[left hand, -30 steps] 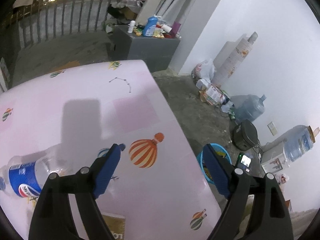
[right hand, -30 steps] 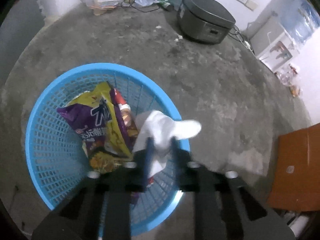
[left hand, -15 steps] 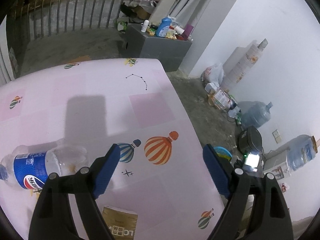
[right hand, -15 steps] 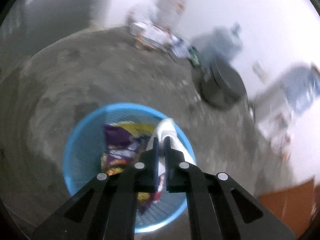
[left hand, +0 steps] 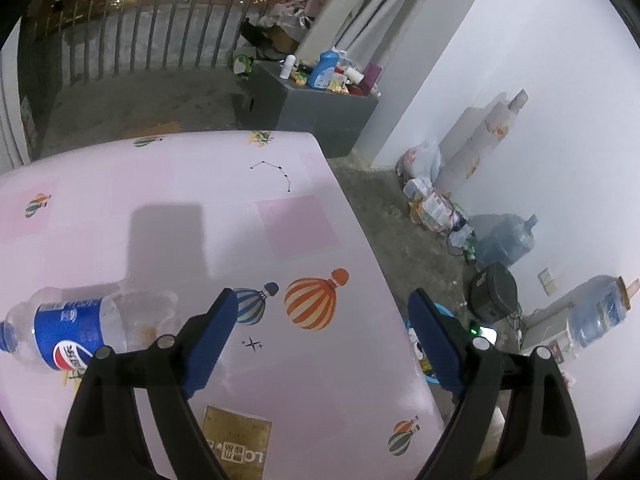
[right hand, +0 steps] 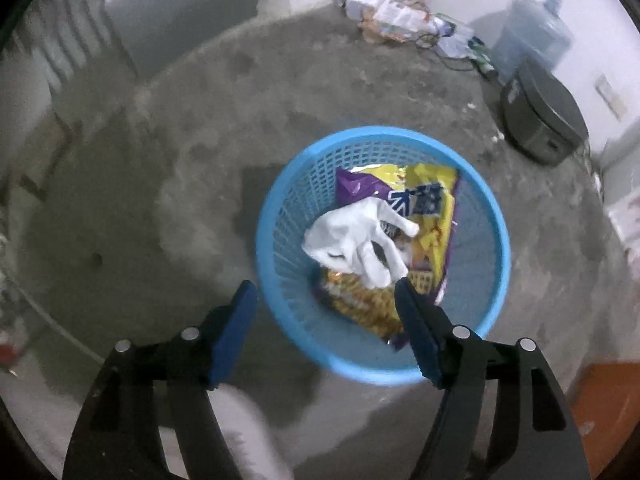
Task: Collect trash
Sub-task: 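Move both tools back over the table toward the Pepsi bottle, then grasp the Pepsi bottle with the right gripper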
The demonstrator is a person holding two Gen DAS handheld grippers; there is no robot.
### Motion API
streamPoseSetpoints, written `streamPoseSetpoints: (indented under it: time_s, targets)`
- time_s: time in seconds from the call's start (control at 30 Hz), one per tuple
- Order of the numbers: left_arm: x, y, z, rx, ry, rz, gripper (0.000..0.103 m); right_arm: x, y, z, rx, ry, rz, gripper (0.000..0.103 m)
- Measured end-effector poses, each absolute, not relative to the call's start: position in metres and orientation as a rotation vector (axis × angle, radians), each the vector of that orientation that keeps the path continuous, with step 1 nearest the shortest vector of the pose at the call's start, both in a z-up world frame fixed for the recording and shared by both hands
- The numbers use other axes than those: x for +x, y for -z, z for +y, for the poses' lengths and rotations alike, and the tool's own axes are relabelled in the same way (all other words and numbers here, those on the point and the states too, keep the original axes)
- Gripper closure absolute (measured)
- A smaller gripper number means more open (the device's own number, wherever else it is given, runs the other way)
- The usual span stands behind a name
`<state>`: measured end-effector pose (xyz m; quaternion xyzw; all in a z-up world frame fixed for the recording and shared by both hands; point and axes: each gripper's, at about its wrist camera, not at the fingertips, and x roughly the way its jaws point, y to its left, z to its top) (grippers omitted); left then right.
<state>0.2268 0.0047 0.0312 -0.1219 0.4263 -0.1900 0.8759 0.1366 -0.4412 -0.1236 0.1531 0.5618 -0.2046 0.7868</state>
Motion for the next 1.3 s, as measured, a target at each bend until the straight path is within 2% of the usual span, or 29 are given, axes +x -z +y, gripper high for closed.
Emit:
streamPoseSetpoints:
  time_s: [0.2,0.47,0.67,0.87,1.13,1.27,1.3]
  targets:
    - [0.205,-0.043,0.037,-0.311,0.337,0.826,0.019,0.107,0.039,-0.438,0.560,0.360,1.016,0.035]
    - [0.178,-0.050,0.121,-0.356,0.136,0.738,0.019,0.134,-0.054,-0.347,0.562,-0.003,0.883,0.035]
    - [0.168,-0.032,0.172,-0.392,0.023,0.726,0.019,0.164,-0.092,-0.249,0.489,-0.267,0.875,0.035]
    - [0.166,-0.012,0.201,-0.437,0.001,0.740,0.019,0.188,-0.107,-0.177,0.443,-0.462,0.890,0.035]
    - [0.147,0.011,0.210,-0.465,0.024,0.761,0.019,0.261,-0.133,-0.036,0.053,-0.812,0.838,0.035]
    - [0.143,0.028,0.206,-0.459,0.021,0.785,0.032,0.284,-0.126,0.029,-0.145,-0.982,0.852,0.035]
    - [0.143,0.033,0.205,-0.459,0.025,0.794,0.040,0.288,-0.122,0.043,-0.189,-1.031,0.864,0.035]
